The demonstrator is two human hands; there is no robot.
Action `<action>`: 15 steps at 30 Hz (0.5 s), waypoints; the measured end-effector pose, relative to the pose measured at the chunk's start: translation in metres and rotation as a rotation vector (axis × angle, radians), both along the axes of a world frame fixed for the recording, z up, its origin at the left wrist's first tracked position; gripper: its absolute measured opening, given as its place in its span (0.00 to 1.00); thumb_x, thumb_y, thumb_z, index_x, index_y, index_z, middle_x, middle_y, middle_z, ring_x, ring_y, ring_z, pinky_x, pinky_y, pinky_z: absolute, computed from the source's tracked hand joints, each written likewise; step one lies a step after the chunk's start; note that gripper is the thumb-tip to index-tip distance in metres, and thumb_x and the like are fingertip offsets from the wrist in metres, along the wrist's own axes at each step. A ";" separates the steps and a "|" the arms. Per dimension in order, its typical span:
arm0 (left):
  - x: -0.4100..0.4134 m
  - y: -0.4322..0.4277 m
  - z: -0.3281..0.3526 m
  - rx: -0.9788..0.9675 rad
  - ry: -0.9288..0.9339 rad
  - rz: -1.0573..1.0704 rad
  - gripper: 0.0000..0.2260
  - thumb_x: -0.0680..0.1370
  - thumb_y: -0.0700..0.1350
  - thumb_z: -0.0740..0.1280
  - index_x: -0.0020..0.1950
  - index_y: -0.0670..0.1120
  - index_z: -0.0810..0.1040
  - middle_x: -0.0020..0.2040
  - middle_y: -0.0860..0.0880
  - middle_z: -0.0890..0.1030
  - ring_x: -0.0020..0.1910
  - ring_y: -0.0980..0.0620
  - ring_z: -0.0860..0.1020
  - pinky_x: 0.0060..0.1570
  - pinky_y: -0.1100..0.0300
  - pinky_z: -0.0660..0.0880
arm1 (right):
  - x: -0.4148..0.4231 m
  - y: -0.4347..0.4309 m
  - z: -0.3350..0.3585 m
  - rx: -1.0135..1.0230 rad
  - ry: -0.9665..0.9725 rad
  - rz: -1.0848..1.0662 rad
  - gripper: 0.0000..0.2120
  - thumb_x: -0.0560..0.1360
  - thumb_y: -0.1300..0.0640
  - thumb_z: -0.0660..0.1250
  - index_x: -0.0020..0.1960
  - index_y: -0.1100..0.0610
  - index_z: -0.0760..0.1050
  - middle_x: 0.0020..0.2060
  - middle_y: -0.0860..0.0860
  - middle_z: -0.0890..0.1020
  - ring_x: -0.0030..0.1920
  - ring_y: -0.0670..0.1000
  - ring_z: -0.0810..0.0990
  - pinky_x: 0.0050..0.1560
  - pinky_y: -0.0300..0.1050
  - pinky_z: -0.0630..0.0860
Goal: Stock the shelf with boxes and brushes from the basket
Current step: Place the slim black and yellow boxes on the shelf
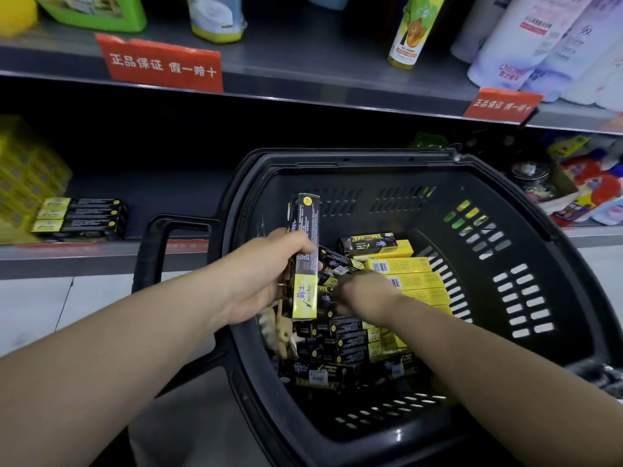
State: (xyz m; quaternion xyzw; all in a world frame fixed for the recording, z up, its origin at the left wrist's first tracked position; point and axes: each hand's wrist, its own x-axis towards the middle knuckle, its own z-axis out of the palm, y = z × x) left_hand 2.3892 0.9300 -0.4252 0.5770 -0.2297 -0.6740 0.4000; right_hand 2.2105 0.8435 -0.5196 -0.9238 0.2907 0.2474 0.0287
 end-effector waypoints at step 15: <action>0.000 0.002 -0.006 -0.026 -0.092 -0.183 0.30 0.77 0.46 0.66 0.76 0.49 0.58 0.72 0.43 0.69 0.71 0.45 0.67 0.72 0.47 0.61 | -0.001 0.007 -0.021 0.128 0.148 -0.116 0.36 0.75 0.62 0.63 0.76 0.45 0.50 0.68 0.59 0.64 0.67 0.61 0.66 0.56 0.54 0.73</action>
